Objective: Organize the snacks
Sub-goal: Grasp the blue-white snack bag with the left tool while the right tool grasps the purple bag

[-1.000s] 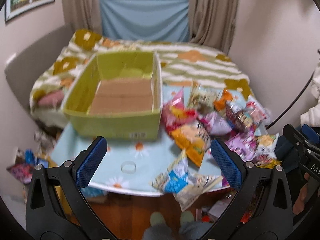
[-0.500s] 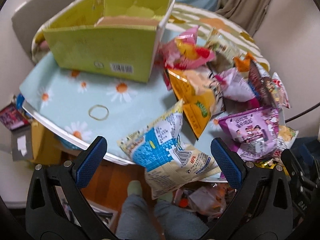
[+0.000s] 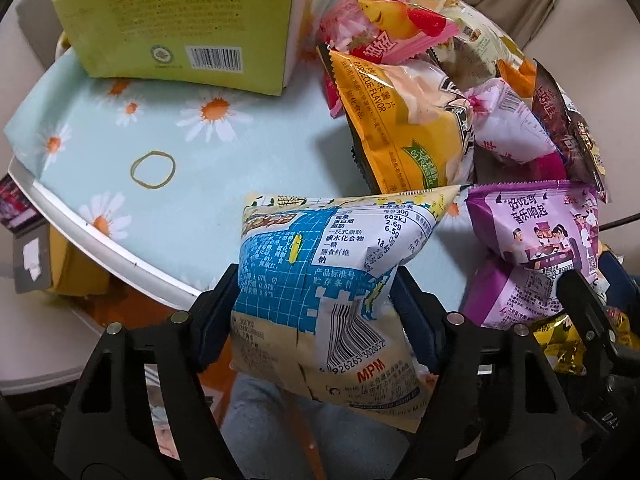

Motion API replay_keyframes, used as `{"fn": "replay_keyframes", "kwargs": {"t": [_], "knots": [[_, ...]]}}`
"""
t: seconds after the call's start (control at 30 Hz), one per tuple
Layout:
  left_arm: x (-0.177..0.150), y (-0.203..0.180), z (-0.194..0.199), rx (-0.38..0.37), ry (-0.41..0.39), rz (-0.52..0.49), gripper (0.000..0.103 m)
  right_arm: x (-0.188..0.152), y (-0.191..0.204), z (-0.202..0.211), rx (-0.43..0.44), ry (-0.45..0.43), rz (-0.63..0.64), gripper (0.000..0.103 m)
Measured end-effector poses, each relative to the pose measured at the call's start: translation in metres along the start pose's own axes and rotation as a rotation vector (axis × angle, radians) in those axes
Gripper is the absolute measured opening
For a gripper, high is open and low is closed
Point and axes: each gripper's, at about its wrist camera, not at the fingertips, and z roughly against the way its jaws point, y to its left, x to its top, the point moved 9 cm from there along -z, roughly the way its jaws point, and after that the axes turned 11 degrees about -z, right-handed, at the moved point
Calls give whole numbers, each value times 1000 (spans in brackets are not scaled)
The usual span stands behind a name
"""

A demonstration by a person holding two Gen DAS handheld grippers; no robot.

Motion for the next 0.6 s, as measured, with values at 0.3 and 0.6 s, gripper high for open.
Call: {"fn": "replay_keyframes", "kwargs": {"t": [0.3, 0.6], "knots": [[3, -4, 1, -4, -8, -25, 67, 1, 16, -20, -4, 37, 51, 103], [-2, 5, 19, 0, -21, -36, 67, 3, 25, -33, -31, 77, 63, 95]]}}
